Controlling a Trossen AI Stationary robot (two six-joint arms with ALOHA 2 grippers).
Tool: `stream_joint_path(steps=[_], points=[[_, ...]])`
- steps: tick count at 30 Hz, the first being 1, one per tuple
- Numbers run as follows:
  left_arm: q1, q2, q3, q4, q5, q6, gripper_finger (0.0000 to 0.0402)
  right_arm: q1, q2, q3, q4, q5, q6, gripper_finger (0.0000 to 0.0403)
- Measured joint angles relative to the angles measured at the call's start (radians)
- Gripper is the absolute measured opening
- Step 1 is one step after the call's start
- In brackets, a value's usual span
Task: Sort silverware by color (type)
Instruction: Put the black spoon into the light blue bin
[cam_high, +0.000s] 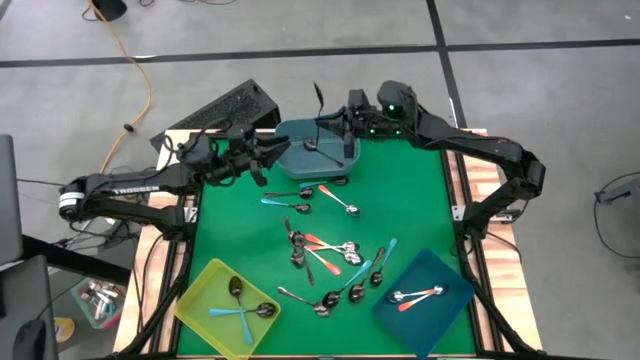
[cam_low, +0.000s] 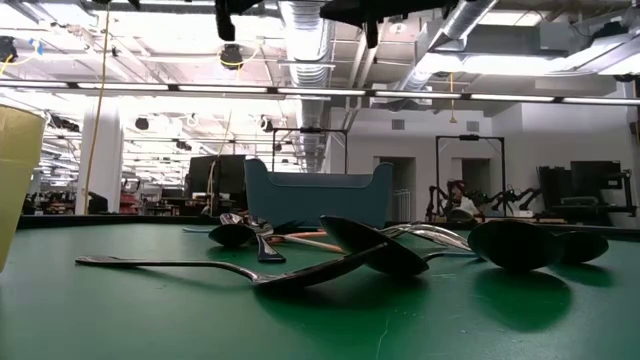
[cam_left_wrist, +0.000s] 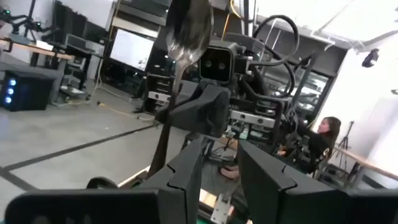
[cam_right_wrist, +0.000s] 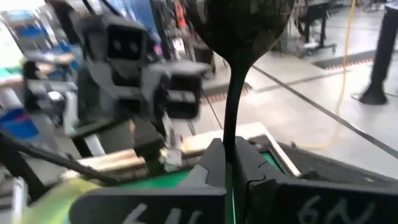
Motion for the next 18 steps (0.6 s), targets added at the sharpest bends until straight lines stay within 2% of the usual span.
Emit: stream_joint_path(steps=[6,18], points=[[0.000,-0.032,0.000,-0.061,-0.007,0.017,0.0086,-0.004,0.000,0.012,-0.085,0.108,-0.091,0.0007],[0.000,-0.032,0.000,-0.121,-0.030,0.033,0.0086,-0.024,0.124,0.011,-0.140,0.185,-0.188,0.0007]])
